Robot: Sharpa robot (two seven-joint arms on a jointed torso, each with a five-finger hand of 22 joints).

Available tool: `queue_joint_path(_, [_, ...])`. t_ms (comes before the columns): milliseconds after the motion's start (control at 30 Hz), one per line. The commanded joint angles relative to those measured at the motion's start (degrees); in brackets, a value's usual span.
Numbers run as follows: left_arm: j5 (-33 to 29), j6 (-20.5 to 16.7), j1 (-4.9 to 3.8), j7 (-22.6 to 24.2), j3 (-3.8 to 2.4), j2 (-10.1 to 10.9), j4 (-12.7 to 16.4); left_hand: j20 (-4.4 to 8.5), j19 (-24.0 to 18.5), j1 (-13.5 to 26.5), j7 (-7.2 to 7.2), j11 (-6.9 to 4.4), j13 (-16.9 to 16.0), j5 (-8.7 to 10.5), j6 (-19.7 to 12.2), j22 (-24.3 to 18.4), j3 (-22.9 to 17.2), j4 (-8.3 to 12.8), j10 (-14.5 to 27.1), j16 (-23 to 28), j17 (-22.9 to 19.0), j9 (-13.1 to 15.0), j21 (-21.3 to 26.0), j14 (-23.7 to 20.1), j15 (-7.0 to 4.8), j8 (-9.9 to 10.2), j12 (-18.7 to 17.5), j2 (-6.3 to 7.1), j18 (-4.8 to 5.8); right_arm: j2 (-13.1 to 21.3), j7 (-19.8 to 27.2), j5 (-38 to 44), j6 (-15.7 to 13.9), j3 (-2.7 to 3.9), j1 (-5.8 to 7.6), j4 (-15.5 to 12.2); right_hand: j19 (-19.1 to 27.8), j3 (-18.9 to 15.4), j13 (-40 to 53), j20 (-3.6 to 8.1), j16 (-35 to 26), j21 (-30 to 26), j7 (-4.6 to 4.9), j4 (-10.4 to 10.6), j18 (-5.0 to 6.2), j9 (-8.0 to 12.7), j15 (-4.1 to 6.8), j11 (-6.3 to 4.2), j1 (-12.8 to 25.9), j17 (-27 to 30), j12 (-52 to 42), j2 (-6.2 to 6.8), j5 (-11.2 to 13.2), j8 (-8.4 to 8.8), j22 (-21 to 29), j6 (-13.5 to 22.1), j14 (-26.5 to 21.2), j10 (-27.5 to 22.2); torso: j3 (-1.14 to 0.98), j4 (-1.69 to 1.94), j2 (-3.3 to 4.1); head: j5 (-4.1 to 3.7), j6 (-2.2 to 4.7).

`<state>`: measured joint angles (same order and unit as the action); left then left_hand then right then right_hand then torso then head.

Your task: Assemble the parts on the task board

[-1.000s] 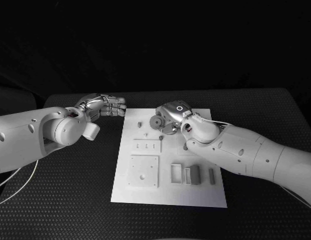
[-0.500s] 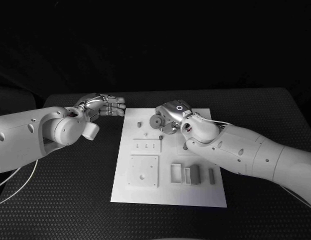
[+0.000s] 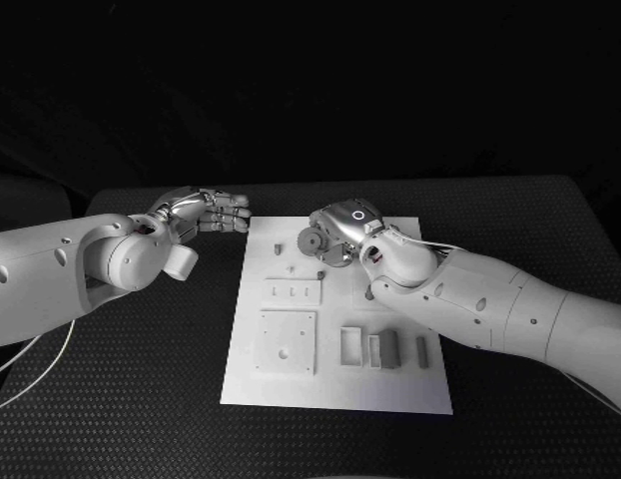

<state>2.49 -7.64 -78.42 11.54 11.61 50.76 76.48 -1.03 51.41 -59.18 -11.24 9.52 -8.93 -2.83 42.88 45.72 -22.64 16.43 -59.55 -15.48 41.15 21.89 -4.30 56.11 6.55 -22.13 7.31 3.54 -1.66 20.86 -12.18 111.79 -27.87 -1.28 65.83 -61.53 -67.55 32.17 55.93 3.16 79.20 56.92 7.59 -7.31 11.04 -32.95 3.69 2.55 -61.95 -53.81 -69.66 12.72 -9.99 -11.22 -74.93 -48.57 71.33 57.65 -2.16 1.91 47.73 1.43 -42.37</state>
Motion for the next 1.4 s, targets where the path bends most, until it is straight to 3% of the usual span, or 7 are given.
queue_joint_path(33, [0.1,0.4,-0.05,0.3,-0.04,-0.1,0.1,0.14,0.2,0.2,-0.87,0.2,-0.1,-0.19,-0.5,-0.1,0.0,0.1,0.4,0.3,0.1,-0.1,0.3,0.3,0.08,0.2,-0.3,0.11,0.62,0.0,-0.5,0.9,-1.2,0.03,0.0,-0.3,0.1,-0.4,-0.1,0.34,0.1,0.3,1.12,0.0,3.96,-0.7,0.27,-0.31,0.3,0.1,-0.1,0.02,-0.1,-0.34,-1.1,-1.4,0.0,0.2,0.03,-0.01,0.01,0.11,-0.05])
queue_joint_path(933, [0.1,0.4,-0.05,0.2,-0.04,-0.1,-0.2,0.15,0.2,0.1,-0.88,0.21,-0.1,-0.19,-0.6,-0.1,0.0,0.1,0.4,0.3,0.1,-0.1,0.3,0.3,0.07,0.2,-0.4,0.18,0.61,0.4,-0.9,1.4,-1.1,0.66,0.03,-1.3,-0.1,-0.4,-0.2,0.42,0.1,0.4,1.08,0.1,3.96,-0.8,0.32,-0.36,0.3,0.1,-0.1,0.47,-0.2,-0.4,-1.1,-1.5,0.1,0.4,-0.04,-0.01,0.0,0.23,-0.18])
queue_joint_path(1233, [0.1,0.4,-0.05,0.2,-0.04,-0.1,-0.1,0.14,0.2,0.1,-0.89,0.21,-0.1,-0.19,-0.6,-0.1,0.0,0.1,0.4,0.3,0.1,-0.1,0.3,0.3,0.07,0.2,-0.4,0.19,0.61,-0.3,-0.5,1.0,0.1,0.65,0.04,-0.2,-0.1,-0.4,-0.2,0.43,0.1,0.4,1.07,0.2,3.96,-0.8,0.33,-0.37,0.3,0.1,-0.1,0.53,-0.2,-0.41,-1.1,-1.5,0.1,0.4,-0.01,-0.09,0.02,0.19,-0.15])
queue_joint_path(1400, [0.1,0.3,-0.05,0.3,-0.05,-0.1,0.0,0.14,0.2,0.1,-0.89,0.21,-0.1,-0.19,-0.6,-0.1,0.0,0.1,0.4,0.4,0.2,-0.1,0.3,0.3,0.08,0.2,-0.4,0.2,0.61,-0.4,-0.6,0.9,0.3,0.64,0.05,0.5,-0.1,-0.3,-0.2,0.43,0.1,0.3,1.07,0.3,3.96,-0.8,0.33,-0.36,0.4,0.1,-0.1,0.54,-0.2,-0.39,-1.0,-1.4,0.1,0.4,0.13,-0.05,0.0,-0.07,0.17])
